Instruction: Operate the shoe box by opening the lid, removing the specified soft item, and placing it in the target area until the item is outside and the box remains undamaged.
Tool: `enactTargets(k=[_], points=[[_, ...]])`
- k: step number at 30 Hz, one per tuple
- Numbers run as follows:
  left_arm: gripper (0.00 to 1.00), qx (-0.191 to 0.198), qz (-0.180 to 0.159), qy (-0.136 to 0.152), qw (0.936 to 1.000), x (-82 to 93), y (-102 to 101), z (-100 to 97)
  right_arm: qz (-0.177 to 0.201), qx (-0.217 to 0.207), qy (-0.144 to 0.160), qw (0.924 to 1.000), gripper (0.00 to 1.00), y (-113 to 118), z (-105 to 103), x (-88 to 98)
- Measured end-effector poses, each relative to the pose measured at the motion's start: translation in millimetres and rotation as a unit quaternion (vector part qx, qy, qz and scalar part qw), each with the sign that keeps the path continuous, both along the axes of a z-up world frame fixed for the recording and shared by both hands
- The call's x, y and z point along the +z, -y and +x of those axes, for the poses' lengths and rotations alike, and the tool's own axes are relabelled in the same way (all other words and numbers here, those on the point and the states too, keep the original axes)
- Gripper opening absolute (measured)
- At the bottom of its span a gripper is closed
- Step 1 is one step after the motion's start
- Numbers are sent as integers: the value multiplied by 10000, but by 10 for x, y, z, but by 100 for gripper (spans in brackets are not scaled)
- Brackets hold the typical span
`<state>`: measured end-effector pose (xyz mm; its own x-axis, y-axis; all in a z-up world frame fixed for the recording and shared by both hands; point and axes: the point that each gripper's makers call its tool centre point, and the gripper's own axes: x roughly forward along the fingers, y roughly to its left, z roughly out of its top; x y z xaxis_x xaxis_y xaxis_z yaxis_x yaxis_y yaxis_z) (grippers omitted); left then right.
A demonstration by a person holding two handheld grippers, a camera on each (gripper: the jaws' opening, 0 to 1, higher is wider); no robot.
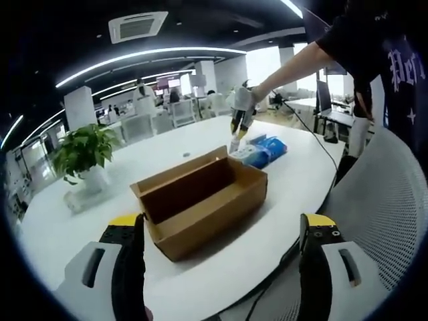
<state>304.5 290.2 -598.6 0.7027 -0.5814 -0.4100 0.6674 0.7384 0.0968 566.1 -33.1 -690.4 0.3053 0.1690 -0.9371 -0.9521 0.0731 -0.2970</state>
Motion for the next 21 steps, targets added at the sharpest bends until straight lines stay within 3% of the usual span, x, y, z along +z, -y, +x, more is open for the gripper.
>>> enactTargets(k=[8, 21], points=[[96, -16, 1, 11, 10000, 4, 5, 8, 0, 53, -252, 9997, 14, -16, -87, 16], [95, -37, 11, -6, 10000, -4, 23, 10, -22, -12, -150, 9999, 15, 27, 22, 85]])
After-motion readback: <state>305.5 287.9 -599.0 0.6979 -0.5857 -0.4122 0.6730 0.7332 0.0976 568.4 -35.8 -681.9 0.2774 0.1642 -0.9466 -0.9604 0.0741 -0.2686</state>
